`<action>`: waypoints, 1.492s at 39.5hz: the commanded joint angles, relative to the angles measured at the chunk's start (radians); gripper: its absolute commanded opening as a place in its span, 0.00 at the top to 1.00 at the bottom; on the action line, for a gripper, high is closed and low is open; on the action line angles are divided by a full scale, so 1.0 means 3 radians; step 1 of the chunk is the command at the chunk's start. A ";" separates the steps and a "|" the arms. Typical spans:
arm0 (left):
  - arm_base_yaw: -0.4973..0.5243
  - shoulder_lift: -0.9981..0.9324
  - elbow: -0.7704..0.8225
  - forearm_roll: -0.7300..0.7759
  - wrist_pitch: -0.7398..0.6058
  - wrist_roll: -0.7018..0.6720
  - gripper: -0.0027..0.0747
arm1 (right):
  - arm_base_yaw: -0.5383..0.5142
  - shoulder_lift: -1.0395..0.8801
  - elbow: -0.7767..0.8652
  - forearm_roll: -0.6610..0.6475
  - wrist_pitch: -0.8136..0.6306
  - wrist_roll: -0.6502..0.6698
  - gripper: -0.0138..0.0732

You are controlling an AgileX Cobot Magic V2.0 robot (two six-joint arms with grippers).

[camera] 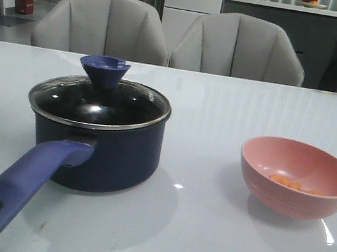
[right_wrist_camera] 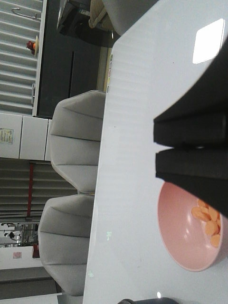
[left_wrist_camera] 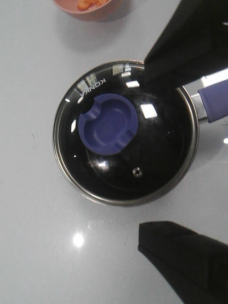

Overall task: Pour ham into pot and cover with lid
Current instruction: 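Lower the left gripper onto the purple lid knob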

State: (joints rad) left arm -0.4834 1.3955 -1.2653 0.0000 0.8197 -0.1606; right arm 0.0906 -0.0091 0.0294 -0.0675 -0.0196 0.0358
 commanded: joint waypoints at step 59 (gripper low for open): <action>-0.0112 0.1825 -0.1779 -0.0243 0.1418 -0.0004 0.11 | -0.0018 -0.0067 0.0024 -0.0029 -0.0240 -0.0008 0.68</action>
State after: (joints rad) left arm -0.5118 1.9789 -1.7670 -0.0600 1.2290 -0.1606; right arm 0.0906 -0.0091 0.0294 -0.0675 -0.0196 0.0358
